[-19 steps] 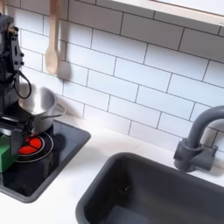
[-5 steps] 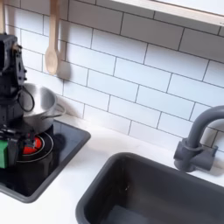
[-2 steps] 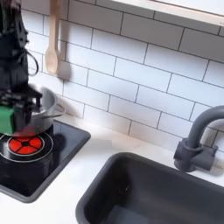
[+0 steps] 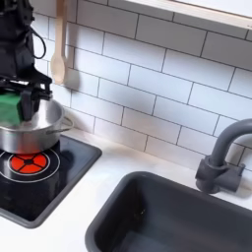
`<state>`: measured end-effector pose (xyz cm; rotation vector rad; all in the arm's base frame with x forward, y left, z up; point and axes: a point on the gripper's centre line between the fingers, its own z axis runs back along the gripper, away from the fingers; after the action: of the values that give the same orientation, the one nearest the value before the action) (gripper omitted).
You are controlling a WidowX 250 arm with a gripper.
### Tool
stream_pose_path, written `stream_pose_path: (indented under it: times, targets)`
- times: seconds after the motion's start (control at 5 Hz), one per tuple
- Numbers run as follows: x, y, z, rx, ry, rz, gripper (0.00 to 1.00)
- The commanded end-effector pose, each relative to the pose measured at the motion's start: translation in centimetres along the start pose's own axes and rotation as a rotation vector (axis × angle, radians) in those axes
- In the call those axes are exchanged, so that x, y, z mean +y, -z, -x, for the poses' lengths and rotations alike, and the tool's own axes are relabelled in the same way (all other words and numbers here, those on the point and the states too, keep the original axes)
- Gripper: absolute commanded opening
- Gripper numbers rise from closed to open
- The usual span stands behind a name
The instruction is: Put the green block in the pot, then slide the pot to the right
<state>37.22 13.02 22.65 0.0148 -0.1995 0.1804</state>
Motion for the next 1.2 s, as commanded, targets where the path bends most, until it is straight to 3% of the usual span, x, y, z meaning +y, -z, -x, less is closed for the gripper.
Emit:
stream_pose_path:
  times: [0.0, 1.0]
  targets:
    - [1.6, 0.6, -2.5, -0.071, -0.058, -0.035, 0.00]
    - [1.2, 3.4, -5.3, -0.129, -0.103, -0.019, 0.00]
